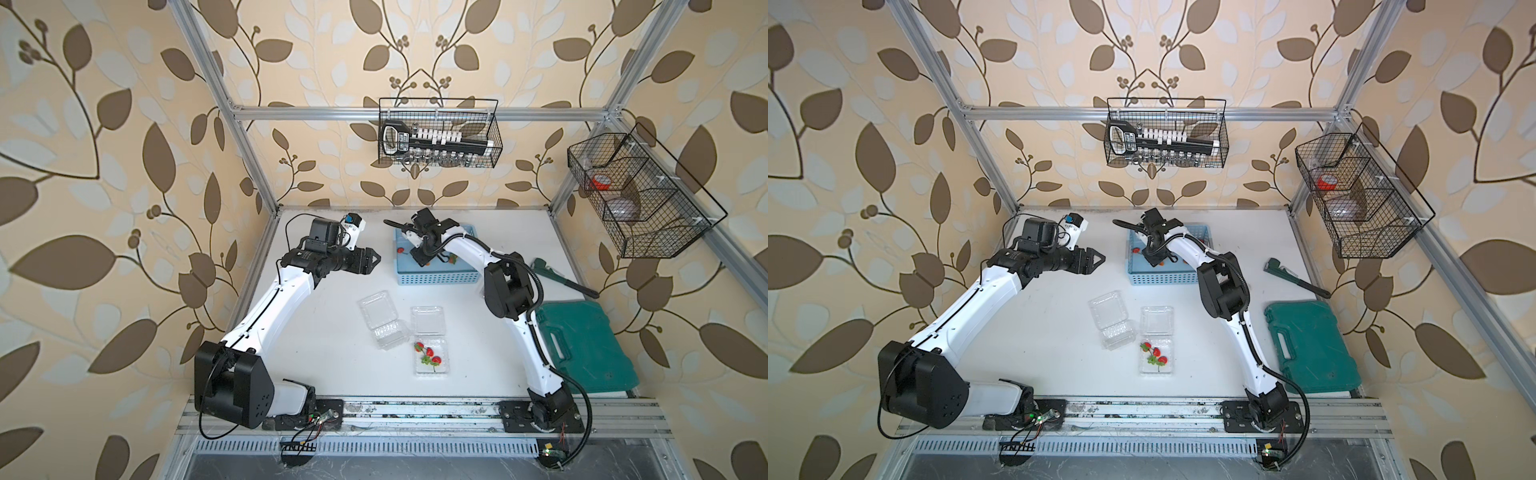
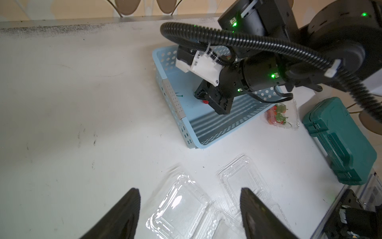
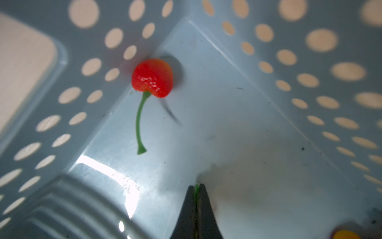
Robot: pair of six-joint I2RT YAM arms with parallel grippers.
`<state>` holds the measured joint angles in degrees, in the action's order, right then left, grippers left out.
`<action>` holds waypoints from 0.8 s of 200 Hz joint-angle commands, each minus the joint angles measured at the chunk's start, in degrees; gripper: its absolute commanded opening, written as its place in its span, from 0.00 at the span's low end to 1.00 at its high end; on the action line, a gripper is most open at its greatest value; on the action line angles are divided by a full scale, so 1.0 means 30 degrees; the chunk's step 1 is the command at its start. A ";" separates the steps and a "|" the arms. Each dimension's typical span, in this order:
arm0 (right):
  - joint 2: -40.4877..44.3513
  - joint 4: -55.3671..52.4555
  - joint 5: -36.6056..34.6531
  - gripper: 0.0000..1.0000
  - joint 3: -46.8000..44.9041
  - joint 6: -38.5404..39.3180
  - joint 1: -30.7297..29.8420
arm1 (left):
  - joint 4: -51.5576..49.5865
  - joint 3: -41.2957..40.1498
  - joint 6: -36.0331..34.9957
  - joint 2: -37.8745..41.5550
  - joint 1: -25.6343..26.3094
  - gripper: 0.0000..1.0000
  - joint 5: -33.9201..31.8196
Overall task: Pack strawberries into containers
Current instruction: Pick up the strawberry from the basket, then place the strawberry in the packing box.
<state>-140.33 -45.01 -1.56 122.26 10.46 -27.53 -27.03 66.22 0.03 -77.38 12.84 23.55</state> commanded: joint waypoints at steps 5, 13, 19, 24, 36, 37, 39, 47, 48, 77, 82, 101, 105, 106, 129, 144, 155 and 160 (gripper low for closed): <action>0.2159 0.0916 0.1024 0.00 -0.0925 -0.1464 0.0540 | -0.0054 -0.0011 -0.0414 0.0408 0.0202 0.78 0.0115; 0.2626 0.1177 0.1457 0.00 -0.1301 -0.1820 0.0775 | -0.0025 -0.0037 -0.0399 0.0436 0.0217 0.77 0.0122; 0.3003 0.1379 0.1913 0.00 -0.1643 -0.2006 0.0899 | -0.0030 -0.0036 -0.0396 0.0428 0.0202 0.78 0.0130; 0.3282 0.1648 0.2135 0.00 -0.2010 -0.2162 0.0983 | -0.0049 -0.0027 -0.0392 0.0443 0.0202 0.78 0.0119; 0.4167 0.1937 0.2260 0.00 -0.2892 -0.2368 0.0978 | -0.0037 -0.0010 -0.0406 0.0441 0.0219 0.78 0.0144; 0.4262 0.1938 0.2269 0.00 -0.2984 -0.2385 0.0976 | -0.0040 -0.0011 -0.0399 0.0432 0.0210 0.78 0.0146; 0.4442 0.1960 0.2276 0.00 -0.3119 -0.2413 0.0937 | -0.0036 -0.0026 -0.0394 0.0426 0.0204 0.77 0.0125; 0.5210 0.2187 0.2182 0.00 -0.3888 -0.2517 0.0785 | -0.0046 -0.0034 -0.0367 0.0448 0.0202 0.78 0.0120; 0.5310 0.2224 0.2143 0.00 -0.3937 -0.2533 0.0777 | -0.0045 -0.0037 -0.0365 0.0451 0.0202 0.78 0.0134; 0.9197 0.3952 0.1984 0.00 -0.8681 -0.3187 -0.0375 | -0.0030 -0.0040 -0.0369 0.0399 0.0203 0.78 0.0148; 1.0154 0.4354 0.2279 0.00 -0.9859 -0.3363 -0.0610 | -0.0003 -0.0041 -0.0336 0.0404 0.0209 0.78 0.0148; 1.3098 0.5140 0.2772 0.00 -1.3379 -0.4411 -0.1237 | -0.0015 -0.0041 -0.0326 0.0395 0.0203 0.78 0.0157; 1.3704 0.5390 0.3128 0.00 -1.4167 -0.4723 -0.1329 | -0.0013 -0.0041 -0.0333 0.0415 0.0202 0.78 0.0156; 1.3704 0.5390 0.3128 0.00 -1.4167 -0.4723 -0.1329 | -0.0014 -0.0041 -0.0333 0.0419 0.0202 0.78 0.0152; 1.7351 0.5855 0.2912 0.00 -1.8057 -0.6040 -0.2899 | -0.0004 -0.0045 -0.0326 0.0411 0.0202 0.78 0.0089; 1.9231 0.5747 0.2445 0.00 -2.0156 -0.7013 -0.4171 | -0.0009 -0.0041 -0.0333 0.0363 0.0202 0.78 0.0111; 2.0184 0.5761 0.2610 0.00 -2.1511 -0.7733 -0.5202 | 0.0012 0.0014 -0.0276 0.0279 0.0202 0.78 0.0209; 2.0519 0.5816 0.2552 0.00 -2.2068 -0.8029 -0.5578 | 0.0033 0.0019 -0.0232 0.0270 0.0202 0.78 0.0307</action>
<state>-82.81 -28.60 5.85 63.02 -7.53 -39.64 -27.27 66.22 0.03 -77.41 12.84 23.55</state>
